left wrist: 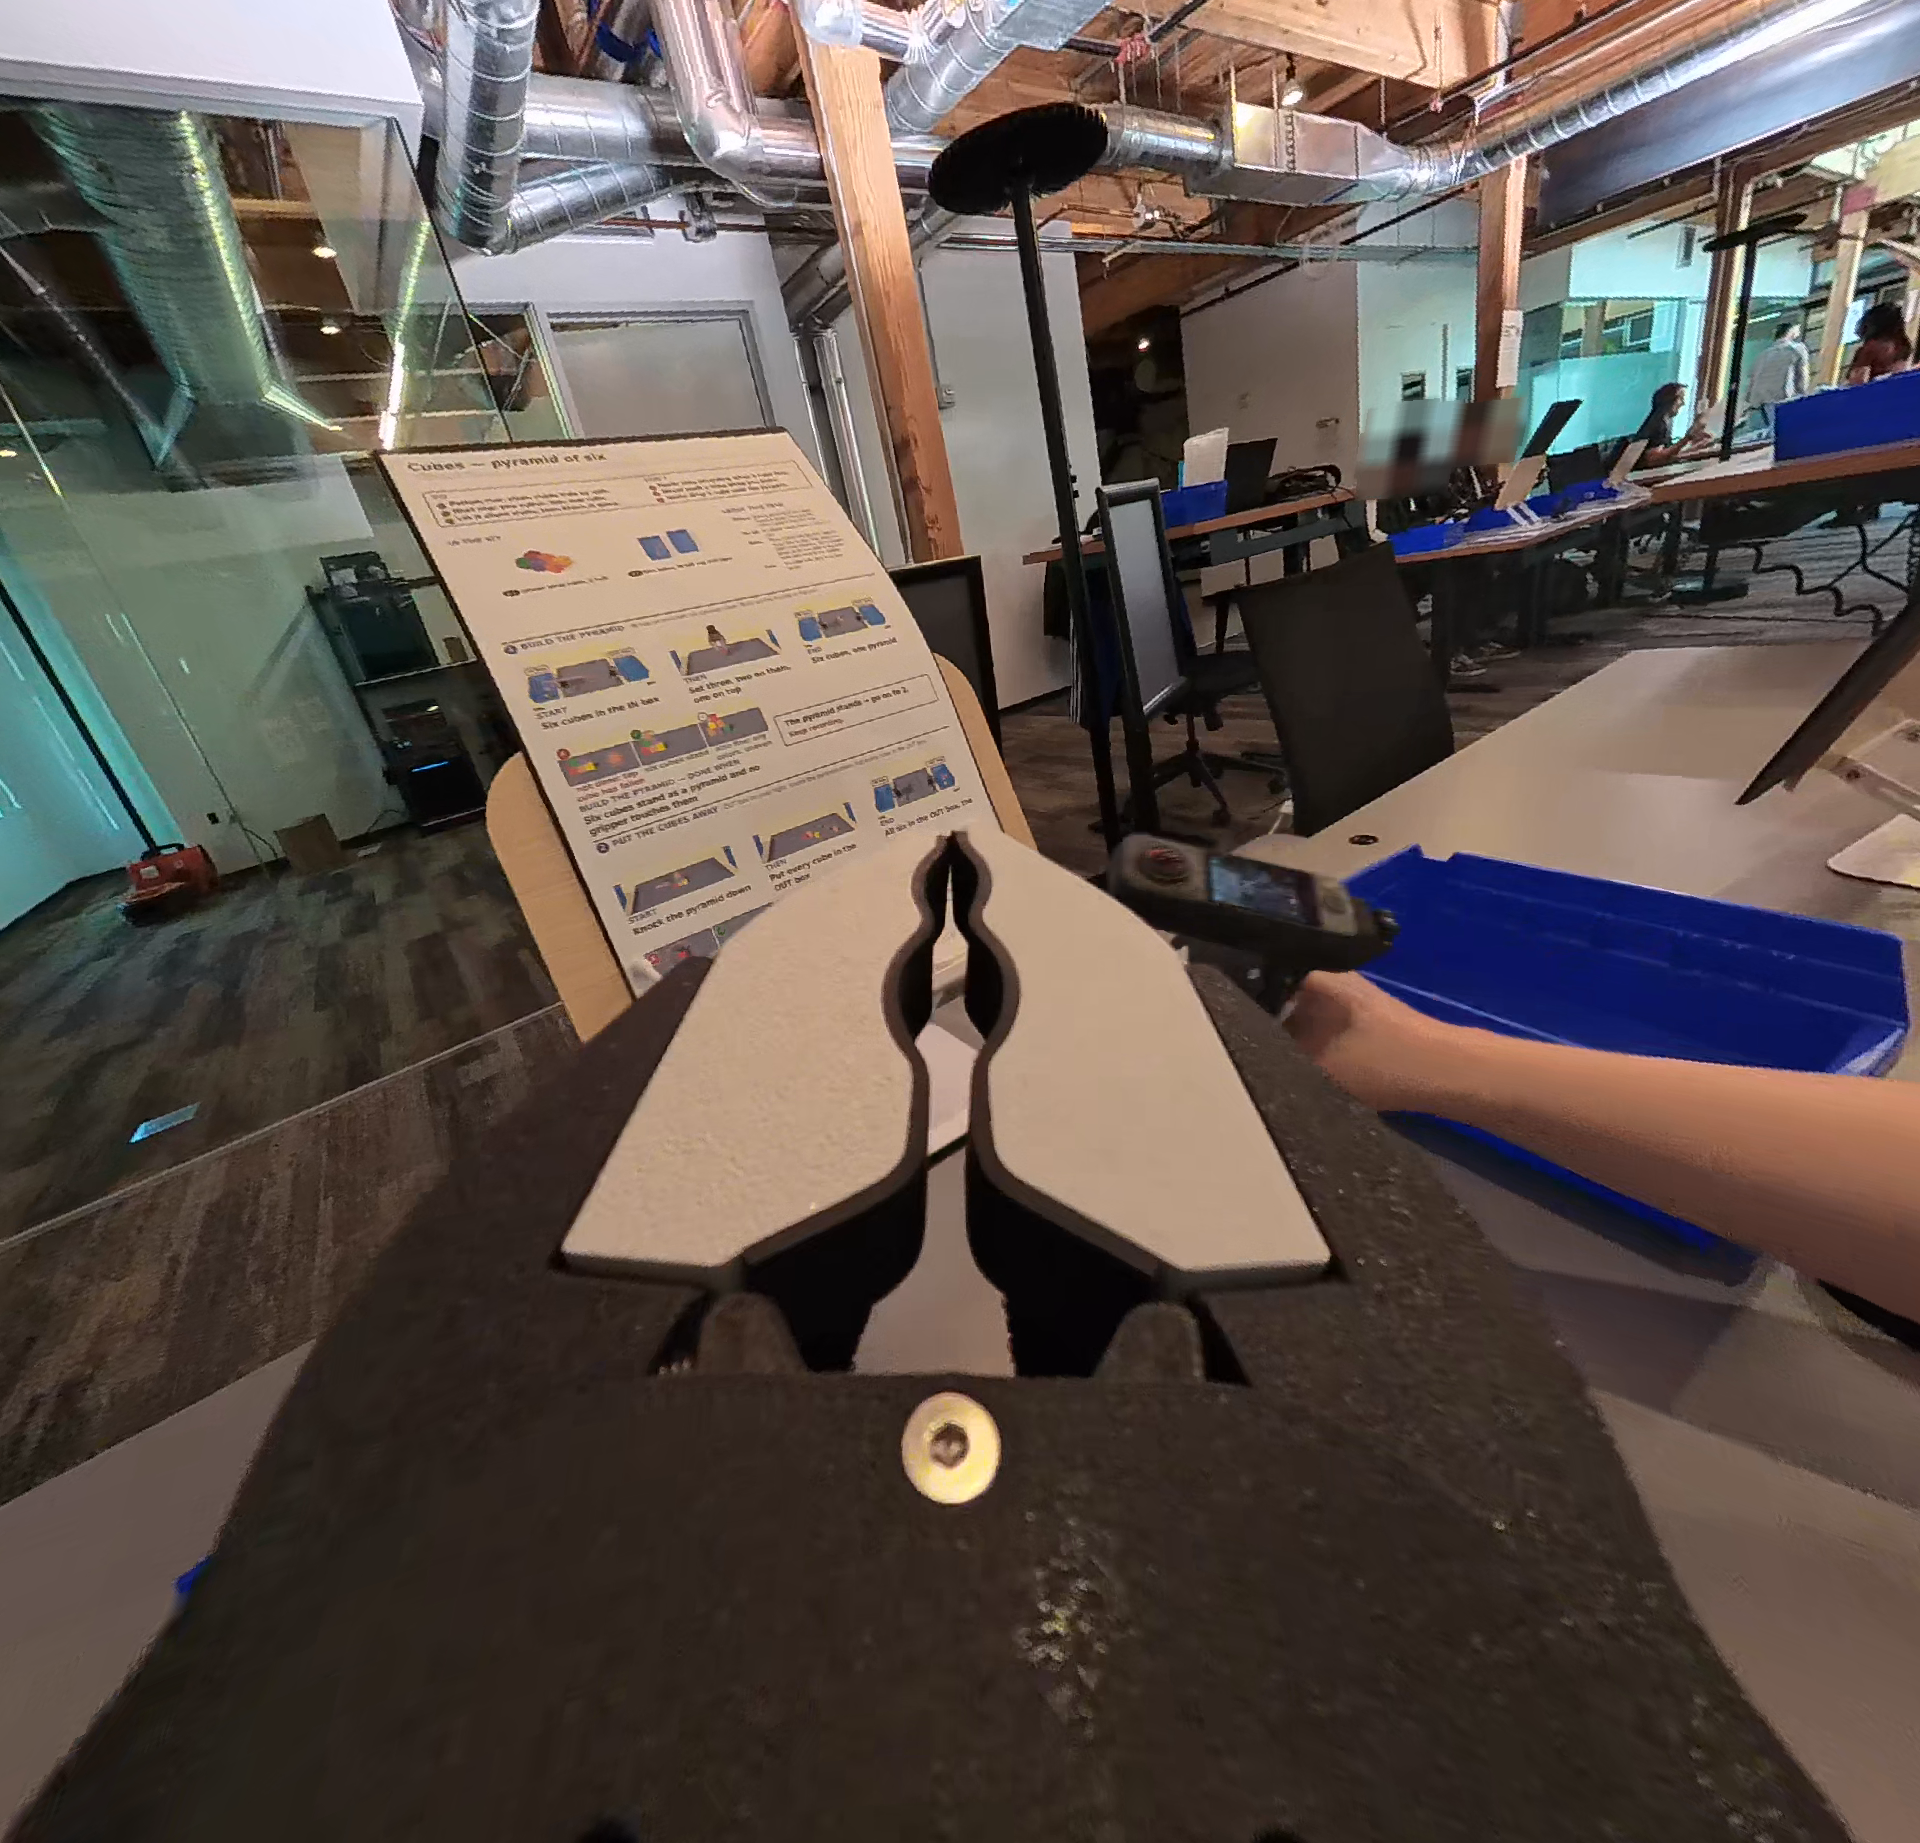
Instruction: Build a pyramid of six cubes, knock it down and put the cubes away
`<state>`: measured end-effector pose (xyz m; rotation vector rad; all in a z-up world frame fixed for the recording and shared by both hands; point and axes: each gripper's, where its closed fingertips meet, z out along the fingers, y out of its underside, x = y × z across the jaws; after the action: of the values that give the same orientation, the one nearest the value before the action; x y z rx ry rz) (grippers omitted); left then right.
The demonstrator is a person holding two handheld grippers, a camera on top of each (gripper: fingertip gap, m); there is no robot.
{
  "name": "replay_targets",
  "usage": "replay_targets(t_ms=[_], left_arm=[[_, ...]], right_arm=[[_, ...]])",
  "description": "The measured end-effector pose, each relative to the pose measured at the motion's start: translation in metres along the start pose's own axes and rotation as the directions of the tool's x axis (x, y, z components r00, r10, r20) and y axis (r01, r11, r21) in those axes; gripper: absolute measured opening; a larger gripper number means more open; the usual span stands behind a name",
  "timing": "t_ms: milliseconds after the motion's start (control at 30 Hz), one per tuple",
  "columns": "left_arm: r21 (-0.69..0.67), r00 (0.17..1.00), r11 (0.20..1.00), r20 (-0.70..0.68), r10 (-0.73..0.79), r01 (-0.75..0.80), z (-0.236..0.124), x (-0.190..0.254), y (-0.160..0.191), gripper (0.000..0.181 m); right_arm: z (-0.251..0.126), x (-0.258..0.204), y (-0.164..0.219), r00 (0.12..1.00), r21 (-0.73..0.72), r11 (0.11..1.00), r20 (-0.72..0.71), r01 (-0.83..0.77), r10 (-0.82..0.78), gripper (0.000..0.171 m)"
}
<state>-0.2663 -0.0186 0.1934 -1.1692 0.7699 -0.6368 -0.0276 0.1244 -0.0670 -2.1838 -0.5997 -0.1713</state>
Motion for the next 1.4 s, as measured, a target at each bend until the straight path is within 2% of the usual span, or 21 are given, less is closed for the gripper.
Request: replay_targets(t_ms=[133, 367, 600, 633, 667, 800, 900, 967, 1067, 1133, 1167, 1267, 1333, 1400], left_arm=[[-0.051, 0.998, 0.997, 0.009, 0.062, -0.062, -0.001, -0.002, 0.006, 0.000], [-0.034, 1.000, 0.999, -0.013, 0.006, -0.006, -0.001, -0.010, 0.006, 0.000], [-0.011, 1.000, 1.000, -0.019, -0.009, 0.009, -0.001, -0.018, 0.003, 0.000], [-0.011, 1.000, 1.000, -0.024, -0.010, 0.010, 0.000, -0.018, 0.003, 0.000], [-0.014, 1.000, 1.000, -0.026, -0.012, 0.012, 0.000, -0.018, 0.004, 0.000], [-0.020, 0.999, 1.000, -0.033, -0.011, 0.011, 0.002, -0.017, 0.007, 0.000], [-0.024, 0.999, 1.000, -0.036, -0.013, 0.012, 0.003, -0.018, 0.008, 0.000], [-0.025, 0.999, 1.000, -0.042, -0.017, 0.016, 0.003, -0.017, 0.008, 0.000], [-0.024, 0.999, 1.000, -0.051, -0.010, 0.009, 0.002, -0.014, 0.006, 0.000], [-0.025, 0.998, 1.000, -0.057, 0.001, -0.003, 0.000, -0.010, 0.004, 0.000], [-0.021, 0.998, 1.000, -0.059, 0.010, -0.012, -0.001, -0.009, 0.002, 0.000], [-0.004, 0.998, 1.000, -0.067, 0.009, -0.010, -0.001, -0.005, -0.002, 0.000], [-0.019, 0.996, 1.000, -0.086, 0.002, -0.004, 0.002, -0.001, 0.002, 0.000], [-0.035, 0.996, 0.999, -0.092, 0.007, -0.010, 0.006, 0.002, 0.006, 0.000]], right_arm=[[0.050, 0.019, 0.006, 0.998, -0.113, 0.992, -0.042, -0.048, 0.044, 0.047], [0.098, 0.043, 0.011, 0.988, -0.119, 0.984, -0.090, -0.134, 0.124, 0.050], [0.120, 0.045, 0.022, 0.983, -0.175, 0.968, -0.065, -0.182, 0.173, 0.049], [0.122, 0.044, 0.023, 0.983, -0.175, 0.967, -0.054, -0.184, 0.177, 0.044], [0.123, 0.042, 0.023, 0.984, -0.179, 0.968, -0.040, -0.175, 0.171, 0.031], [0.119, 0.032, 0.021, 0.986, -0.192, 0.968, 0.021, -0.161, 0.168, 0.030], [0.095, 0.026, 0.008, 0.995, -0.175, 0.982, 0.055, -0.073, 0.083, 0.030], [0.060, 0.028, -0.009, 0.999, -0.118, 0.993, 0.050, 0.018, -0.012, 0.031], [-0.021, 0.061, -0.033, 0.990, 0.015, 0.993, -0.087, 0.117, -0.115, 0.030], [-0.079, 0.098, -0.030, 0.985, 0.096, 0.994, -0.168, 0.060, -0.044, 0.030], [-0.101, 0.117, -0.022, 0.984, 0.127, 0.992, -0.175, -0.001, 0.024, 0.030], [-0.140, 0.169, 0.023, 0.961, 0.078, 0.968, -0.124, -0.239, 0.248, 0.030], [-0.147, 0.188, 0.067, 0.924, -0.007, 0.926, -0.079, -0.377, 0.375, 0.030], [-0.136, 0.192, 0.121, 0.879, -0.140, 0.868, -0.040, -0.477, 0.476, 0.030]])
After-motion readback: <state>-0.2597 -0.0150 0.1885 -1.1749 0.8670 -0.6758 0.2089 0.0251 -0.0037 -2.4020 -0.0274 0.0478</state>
